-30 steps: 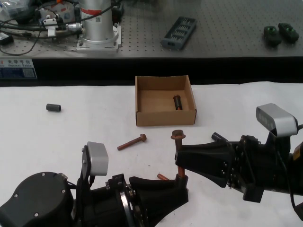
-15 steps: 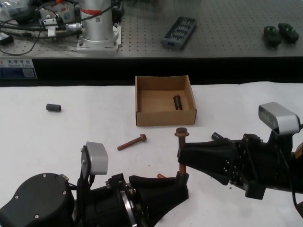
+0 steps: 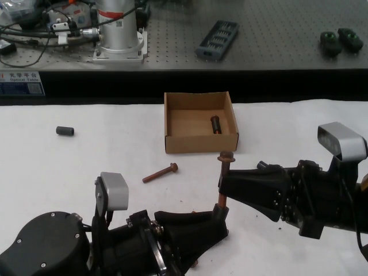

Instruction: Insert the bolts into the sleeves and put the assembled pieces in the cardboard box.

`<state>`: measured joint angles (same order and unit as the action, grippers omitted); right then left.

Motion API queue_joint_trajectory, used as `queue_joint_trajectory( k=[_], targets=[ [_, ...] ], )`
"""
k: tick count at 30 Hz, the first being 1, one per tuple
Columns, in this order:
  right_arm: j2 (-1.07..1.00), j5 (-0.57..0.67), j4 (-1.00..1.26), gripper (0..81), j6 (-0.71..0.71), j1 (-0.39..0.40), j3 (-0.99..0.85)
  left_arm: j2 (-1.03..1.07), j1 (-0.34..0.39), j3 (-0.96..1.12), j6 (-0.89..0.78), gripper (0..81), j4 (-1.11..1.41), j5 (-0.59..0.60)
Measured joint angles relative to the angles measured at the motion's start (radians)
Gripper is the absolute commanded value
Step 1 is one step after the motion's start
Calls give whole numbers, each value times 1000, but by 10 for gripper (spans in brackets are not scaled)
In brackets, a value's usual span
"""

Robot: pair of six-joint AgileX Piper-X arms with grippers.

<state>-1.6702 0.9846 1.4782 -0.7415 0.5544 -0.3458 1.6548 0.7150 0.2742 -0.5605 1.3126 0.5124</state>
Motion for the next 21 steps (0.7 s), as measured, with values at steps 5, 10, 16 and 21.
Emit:
queue_joint_trajectory(
  k=[5,10,16,21],
  targets=[
    [0,0,0,29,-5,0,0,0,0,-2,0,94,0,0],
    [0,17,1,25,-14,-4,-3,0,0,-2,0,94,6,-4],
    [0,38,7,228,-30,-7,-5,0,2,-2,0,94,23,-29],
    [0,63,7,248,-60,-7,-5,0,2,-2,-2,94,35,-53]
  ],
)
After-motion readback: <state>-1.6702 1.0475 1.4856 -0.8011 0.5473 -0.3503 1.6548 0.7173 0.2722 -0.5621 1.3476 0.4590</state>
